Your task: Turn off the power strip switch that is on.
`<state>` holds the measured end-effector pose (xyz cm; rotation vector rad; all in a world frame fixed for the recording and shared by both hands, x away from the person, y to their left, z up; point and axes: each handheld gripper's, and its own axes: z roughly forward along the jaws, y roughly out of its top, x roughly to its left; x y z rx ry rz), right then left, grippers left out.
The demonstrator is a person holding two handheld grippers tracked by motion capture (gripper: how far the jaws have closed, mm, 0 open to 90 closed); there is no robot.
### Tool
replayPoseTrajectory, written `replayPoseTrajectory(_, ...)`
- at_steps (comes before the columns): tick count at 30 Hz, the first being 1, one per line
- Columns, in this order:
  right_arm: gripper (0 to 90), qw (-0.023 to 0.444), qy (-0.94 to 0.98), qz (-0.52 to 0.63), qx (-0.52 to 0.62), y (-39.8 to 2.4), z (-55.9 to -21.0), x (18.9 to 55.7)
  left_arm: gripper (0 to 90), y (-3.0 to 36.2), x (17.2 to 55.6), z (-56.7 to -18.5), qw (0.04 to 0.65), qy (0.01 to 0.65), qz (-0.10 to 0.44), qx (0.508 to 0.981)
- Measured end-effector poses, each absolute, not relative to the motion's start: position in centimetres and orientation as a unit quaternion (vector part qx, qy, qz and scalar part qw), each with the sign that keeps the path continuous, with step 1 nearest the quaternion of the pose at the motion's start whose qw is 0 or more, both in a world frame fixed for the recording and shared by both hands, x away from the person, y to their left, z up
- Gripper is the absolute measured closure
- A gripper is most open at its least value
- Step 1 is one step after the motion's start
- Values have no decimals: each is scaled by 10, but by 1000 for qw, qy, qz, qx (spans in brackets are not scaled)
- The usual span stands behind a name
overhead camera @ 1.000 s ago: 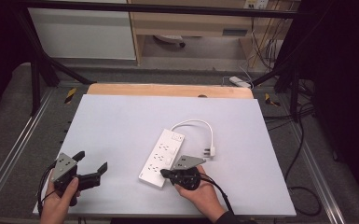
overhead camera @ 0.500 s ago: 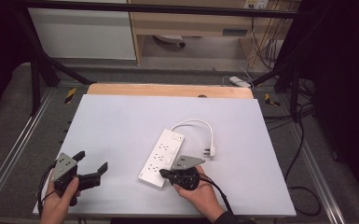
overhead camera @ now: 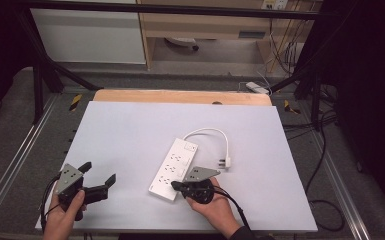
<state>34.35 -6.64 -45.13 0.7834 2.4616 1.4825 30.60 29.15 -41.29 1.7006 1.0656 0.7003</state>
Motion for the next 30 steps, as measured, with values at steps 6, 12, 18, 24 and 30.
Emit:
replayPoseTrajectory(6, 900, 78, 819, 499, 273, -67, -452, 347, 51, 292, 306, -413, 487, 438, 289, 699)
replayPoseTrajectory(12, 900, 78, 819, 503, 267, -62, -453, 346, 51, 292, 306, -413, 486, 438, 288, 699)
replayPoseTrajectory(18, 900, 81, 820, 502, 263, -63, -453, 345, 51, 292, 306, -413, 486, 439, 287, 699)
replayPoseTrajectory(24, 900, 84, 818, 506, 262, -63, -455, 344, 51, 292, 306, -413, 485, 438, 287, 700)
replayPoseTrajectory(30, 900, 79, 820, 505, 259, -61, -456, 343, 51, 292, 306, -413, 485, 438, 288, 700)
